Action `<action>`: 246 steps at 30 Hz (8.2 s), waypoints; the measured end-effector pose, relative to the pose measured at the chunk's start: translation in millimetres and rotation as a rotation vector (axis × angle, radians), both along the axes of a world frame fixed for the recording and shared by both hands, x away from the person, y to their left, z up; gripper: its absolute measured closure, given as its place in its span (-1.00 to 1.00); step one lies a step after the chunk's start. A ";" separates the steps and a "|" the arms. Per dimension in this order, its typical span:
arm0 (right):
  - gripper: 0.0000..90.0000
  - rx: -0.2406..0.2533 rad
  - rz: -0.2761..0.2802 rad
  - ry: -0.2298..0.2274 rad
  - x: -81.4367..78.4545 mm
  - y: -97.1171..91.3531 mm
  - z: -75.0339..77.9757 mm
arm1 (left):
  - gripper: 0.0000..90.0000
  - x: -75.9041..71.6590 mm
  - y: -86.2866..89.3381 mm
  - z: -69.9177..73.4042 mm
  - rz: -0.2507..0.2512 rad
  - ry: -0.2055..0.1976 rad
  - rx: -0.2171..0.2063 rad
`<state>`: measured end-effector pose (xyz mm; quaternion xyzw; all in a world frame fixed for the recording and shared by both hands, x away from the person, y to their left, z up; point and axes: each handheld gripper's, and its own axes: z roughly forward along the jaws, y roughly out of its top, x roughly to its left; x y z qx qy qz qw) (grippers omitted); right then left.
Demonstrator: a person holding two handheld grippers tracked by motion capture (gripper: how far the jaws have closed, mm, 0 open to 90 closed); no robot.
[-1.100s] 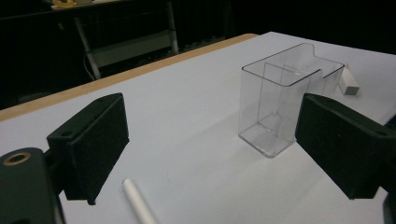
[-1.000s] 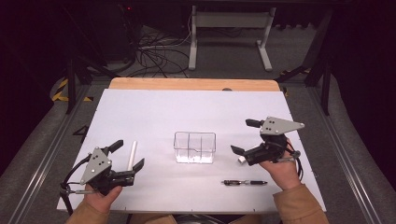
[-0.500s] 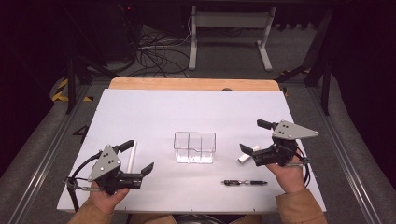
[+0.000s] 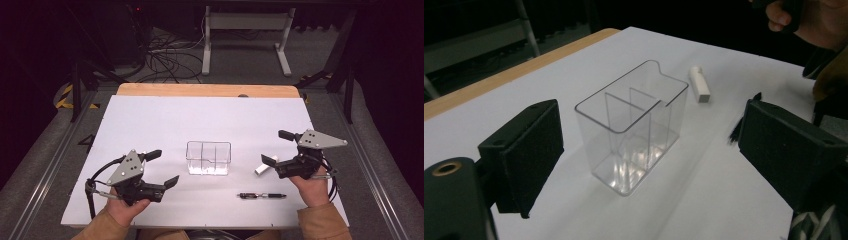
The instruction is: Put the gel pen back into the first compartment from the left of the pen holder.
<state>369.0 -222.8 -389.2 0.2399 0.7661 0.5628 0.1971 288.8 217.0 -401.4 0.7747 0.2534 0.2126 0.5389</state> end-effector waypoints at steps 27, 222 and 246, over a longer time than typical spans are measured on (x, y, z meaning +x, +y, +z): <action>-0.94 0.016 -0.032 0.013 3.7 -13.4 -9.1 | -0.60 29.4 -107.5 1.1 -0.236 0.067 0.114; -0.74 -0.010 -0.146 0.062 14.4 -22.4 -24.9 | 0.77 68.4 -142.9 23.9 -0.372 0.026 0.140; -0.74 -0.012 -0.143 0.062 14.7 -22.5 -25.6 | 0.77 88.4 -98.4 25.3 -0.210 -0.022 -0.009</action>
